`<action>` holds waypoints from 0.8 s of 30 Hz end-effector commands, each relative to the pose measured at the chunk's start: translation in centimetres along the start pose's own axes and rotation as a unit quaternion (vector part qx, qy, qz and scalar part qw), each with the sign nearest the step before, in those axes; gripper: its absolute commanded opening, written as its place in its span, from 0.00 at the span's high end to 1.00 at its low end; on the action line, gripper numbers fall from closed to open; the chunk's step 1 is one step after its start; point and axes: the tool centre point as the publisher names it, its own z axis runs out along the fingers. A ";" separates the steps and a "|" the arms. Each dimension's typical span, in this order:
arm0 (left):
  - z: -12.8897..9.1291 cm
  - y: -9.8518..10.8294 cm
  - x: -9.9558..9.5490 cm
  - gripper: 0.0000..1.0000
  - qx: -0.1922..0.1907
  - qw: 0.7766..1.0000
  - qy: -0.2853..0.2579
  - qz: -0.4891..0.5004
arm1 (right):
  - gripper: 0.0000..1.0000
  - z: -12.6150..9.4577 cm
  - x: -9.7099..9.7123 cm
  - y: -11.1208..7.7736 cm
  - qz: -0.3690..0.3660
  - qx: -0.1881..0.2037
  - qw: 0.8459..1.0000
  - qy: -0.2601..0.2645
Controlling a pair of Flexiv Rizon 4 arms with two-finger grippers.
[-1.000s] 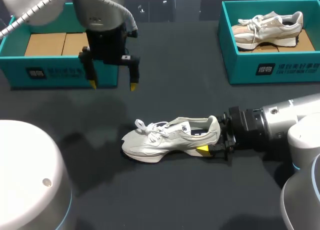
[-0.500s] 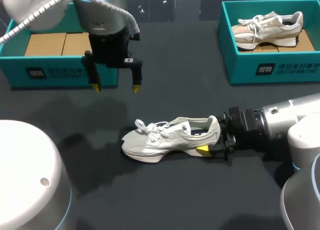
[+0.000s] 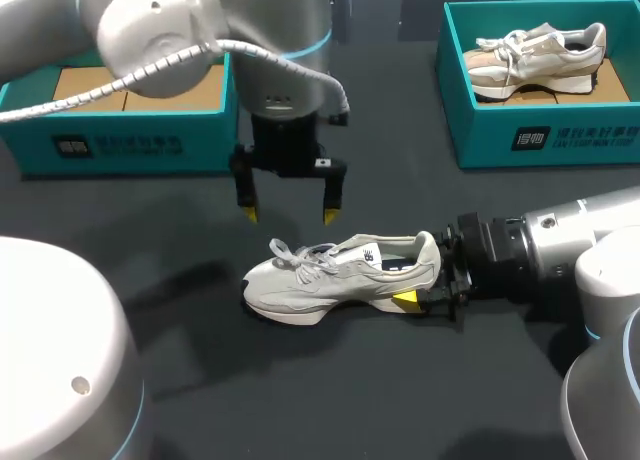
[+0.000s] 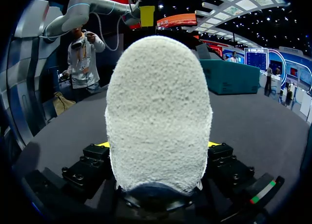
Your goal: Take the shoe out of the shoebox, open the shoe tongue, remove and reinsert the insole, then place the shoe into the shoebox
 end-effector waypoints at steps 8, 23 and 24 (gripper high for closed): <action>3.3 -0.4 7.5 0.00 -0.016 0.998 -0.054 -0.027 | 1.00 0.2 0.1 0.1 0.000 0.001 1.000 -0.001; 7.0 -1.3 11.5 0.00 -0.012 0.993 -0.106 -0.059 | 1.00 0.2 0.1 0.1 0.000 0.001 1.000 -0.001; 7.2 -1.3 11.6 0.00 -0.012 0.992 -0.108 -0.059 | 1.00 0.2 0.1 0.1 0.000 0.001 1.000 -0.001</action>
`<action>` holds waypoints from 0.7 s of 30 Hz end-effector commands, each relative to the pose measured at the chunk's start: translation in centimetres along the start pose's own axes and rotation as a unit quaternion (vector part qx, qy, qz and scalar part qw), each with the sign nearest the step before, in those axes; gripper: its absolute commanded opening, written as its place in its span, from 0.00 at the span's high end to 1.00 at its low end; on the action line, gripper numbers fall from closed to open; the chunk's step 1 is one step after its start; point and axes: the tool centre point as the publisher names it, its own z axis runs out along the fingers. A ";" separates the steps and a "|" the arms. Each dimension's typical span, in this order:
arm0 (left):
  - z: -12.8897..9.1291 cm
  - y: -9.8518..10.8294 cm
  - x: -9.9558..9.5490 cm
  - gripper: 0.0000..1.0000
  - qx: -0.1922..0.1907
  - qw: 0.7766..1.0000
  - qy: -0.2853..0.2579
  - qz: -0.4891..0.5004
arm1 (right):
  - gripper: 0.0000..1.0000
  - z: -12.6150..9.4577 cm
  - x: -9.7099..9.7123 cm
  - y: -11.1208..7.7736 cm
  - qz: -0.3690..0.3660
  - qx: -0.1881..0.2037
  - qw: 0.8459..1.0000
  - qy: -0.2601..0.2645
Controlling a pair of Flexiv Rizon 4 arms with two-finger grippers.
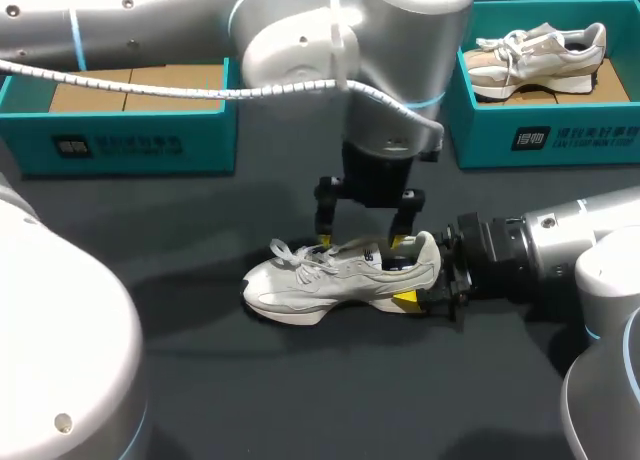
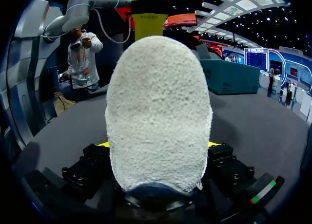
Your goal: Take the shoe out of the shoebox, open the shoe tongue, remove and reinsert the insole, then place the shoe into the shoebox
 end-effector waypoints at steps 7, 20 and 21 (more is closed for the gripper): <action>2.2 -0.4 2.9 0.00 -0.006 0.997 -0.075 -0.014 | 1.00 0.1 0.1 0.0 0.000 0.001 1.000 -0.001; 3.8 -0.4 1.7 0.07 -0.010 0.993 -0.117 -0.027 | 1.00 0.1 0.1 0.0 0.000 0.001 1.000 -0.001; 3.8 -0.4 1.5 0.09 -0.011 0.992 -0.120 -0.028 | 1.00 0.1 0.1 0.0 0.000 0.001 1.000 -0.001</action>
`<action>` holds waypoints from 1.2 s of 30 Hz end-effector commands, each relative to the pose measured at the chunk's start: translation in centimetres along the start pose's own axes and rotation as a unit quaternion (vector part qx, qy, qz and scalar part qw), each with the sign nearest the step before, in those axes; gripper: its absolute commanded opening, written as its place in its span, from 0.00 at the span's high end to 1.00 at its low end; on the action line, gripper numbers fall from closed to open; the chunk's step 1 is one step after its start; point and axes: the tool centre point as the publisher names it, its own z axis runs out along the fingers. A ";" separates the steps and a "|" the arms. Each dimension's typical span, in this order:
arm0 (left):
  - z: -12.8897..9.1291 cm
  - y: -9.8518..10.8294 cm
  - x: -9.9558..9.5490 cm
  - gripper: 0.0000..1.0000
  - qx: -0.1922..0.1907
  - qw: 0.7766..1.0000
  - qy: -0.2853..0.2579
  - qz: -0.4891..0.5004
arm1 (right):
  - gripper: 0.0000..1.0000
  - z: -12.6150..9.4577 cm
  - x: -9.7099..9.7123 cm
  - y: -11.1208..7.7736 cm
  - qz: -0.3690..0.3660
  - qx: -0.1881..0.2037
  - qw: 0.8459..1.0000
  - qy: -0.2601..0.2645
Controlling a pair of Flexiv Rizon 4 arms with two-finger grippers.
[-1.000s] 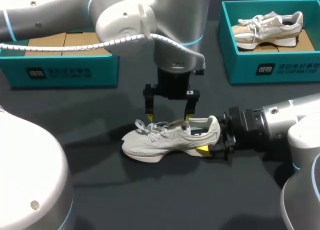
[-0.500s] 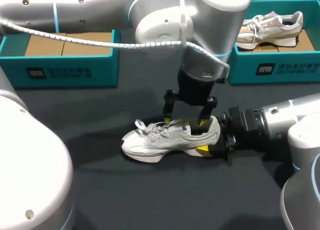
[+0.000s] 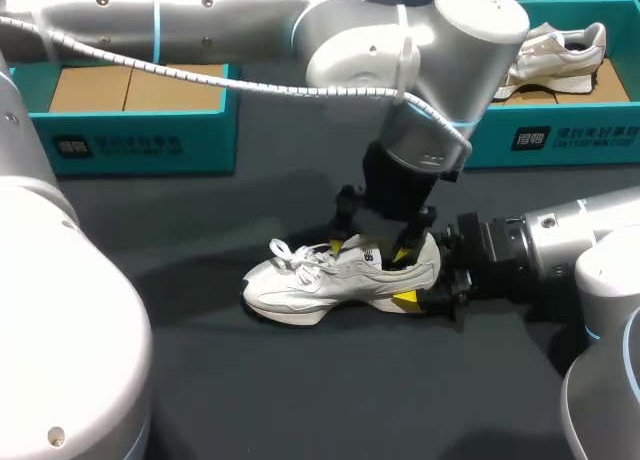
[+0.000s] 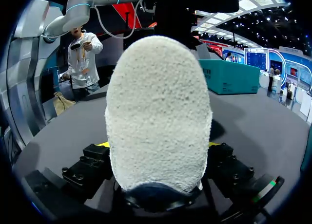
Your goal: Take the shoe out of the shoebox, open the shoe tongue, remove and reinsert the insole, then place the shoe into the shoebox
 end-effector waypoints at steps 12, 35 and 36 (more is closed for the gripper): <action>0.4 1.1 -1.0 0.44 -0.001 0.997 -0.075 -0.035 | 1.00 0.1 0.1 0.0 0.000 0.001 1.000 -0.001; -2.6 1.3 -5.9 1.00 -0.017 0.999 -0.003 -0.042 | 1.00 0.1 0.1 0.0 0.000 0.001 1.000 -0.001; -2.7 1.2 -6.4 1.00 -0.022 0.999 0.007 -0.040 | 1.00 0.1 0.1 0.0 0.000 0.001 1.000 -0.001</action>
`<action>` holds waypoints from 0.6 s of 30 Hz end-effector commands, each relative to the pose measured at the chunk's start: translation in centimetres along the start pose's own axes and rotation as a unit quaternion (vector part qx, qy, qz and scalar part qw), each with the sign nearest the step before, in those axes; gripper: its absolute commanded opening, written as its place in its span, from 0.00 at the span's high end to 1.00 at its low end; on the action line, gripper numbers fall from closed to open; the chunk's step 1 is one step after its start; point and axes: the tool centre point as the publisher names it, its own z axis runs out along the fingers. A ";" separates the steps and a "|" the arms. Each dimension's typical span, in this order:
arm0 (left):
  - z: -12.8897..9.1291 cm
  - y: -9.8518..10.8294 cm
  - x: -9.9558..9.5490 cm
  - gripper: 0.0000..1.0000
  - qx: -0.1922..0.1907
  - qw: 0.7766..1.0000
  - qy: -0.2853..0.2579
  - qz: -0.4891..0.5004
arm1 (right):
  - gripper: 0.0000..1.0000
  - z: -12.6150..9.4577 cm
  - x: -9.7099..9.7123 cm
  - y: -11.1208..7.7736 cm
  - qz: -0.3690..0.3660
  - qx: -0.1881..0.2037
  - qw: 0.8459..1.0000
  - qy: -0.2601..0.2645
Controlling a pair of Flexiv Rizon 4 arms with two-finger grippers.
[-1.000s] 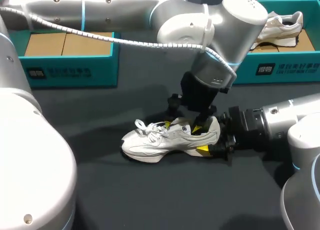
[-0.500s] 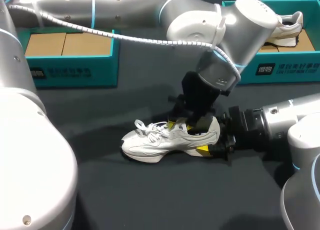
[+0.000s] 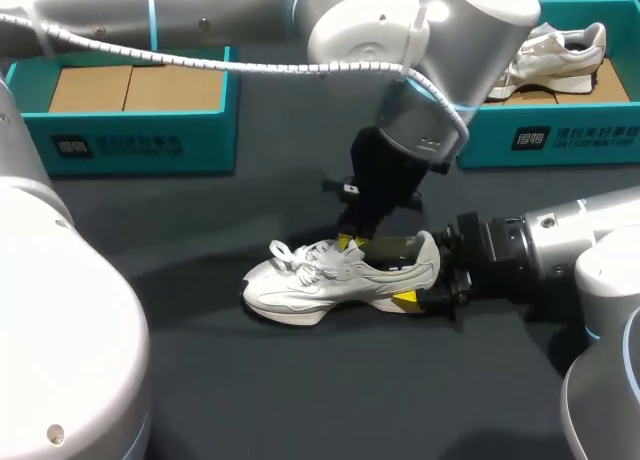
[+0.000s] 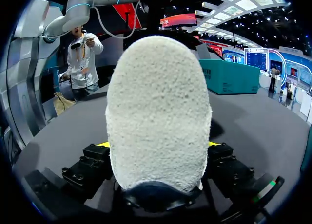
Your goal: Take the shoe out of the shoebox, open the shoe tongue, remove and reinsert the insole, then place the shoe into the shoebox
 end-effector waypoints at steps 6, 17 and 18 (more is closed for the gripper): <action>0.2 -0.3 -5.7 1.00 -0.019 0.995 0.097 -0.022 | 1.00 0.1 0.1 0.0 0.000 0.001 1.000 -0.001; 4.2 -0.8 -9.2 1.00 -0.015 0.995 0.096 -0.008 | 1.00 0.1 0.1 0.0 0.000 0.001 1.000 -0.001; 4.6 -0.9 -9.3 1.00 -0.015 0.995 0.096 -0.008 | 1.00 0.1 0.1 0.0 0.000 0.001 1.000 -0.001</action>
